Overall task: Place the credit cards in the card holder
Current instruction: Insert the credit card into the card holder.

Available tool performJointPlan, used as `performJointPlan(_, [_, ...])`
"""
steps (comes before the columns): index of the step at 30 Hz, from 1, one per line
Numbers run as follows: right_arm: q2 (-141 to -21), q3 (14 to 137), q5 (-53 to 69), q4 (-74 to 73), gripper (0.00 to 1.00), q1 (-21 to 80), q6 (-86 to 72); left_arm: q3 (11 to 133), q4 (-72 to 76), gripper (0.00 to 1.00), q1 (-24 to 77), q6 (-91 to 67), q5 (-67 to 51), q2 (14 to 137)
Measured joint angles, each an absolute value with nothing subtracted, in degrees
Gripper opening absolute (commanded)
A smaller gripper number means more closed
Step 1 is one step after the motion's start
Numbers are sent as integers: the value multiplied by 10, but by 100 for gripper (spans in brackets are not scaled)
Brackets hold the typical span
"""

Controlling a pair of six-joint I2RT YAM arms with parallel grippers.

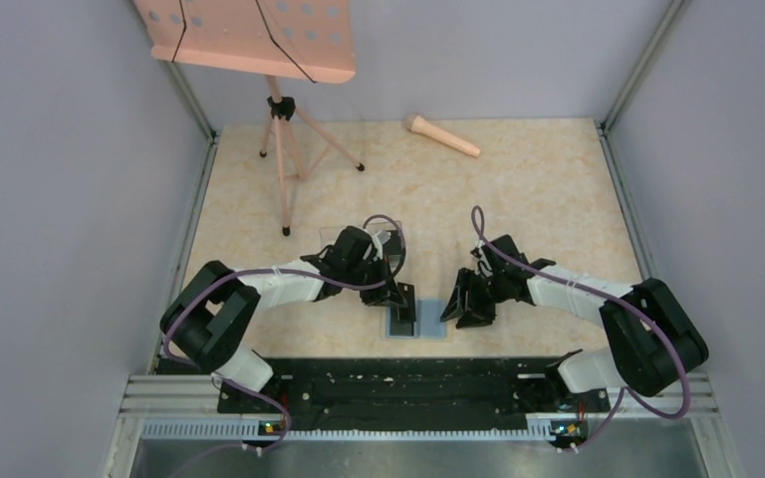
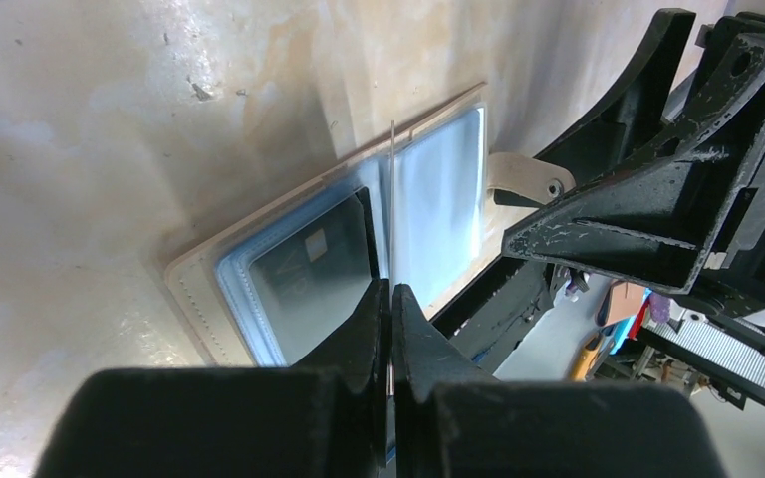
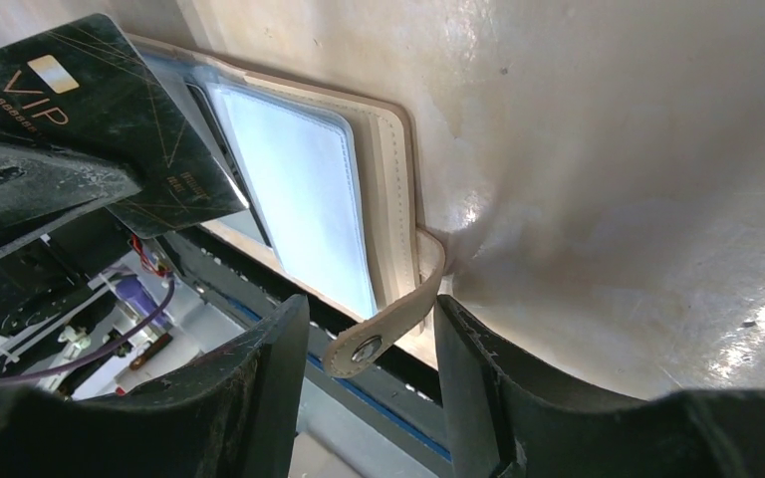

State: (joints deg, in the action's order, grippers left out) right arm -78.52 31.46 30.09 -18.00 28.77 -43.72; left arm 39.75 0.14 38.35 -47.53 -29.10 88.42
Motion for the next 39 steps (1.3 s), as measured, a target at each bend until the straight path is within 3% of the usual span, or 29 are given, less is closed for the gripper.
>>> performJointPlan(29, [-789, 315, 309, -171, 49, 288, -437, 399, 48, 0, 404, -512, -293, 923])
performJointPlan(39, [-790, 315, 310, -169, 49, 288, -437, 348, 70, 0, 424, -575, -289, 895])
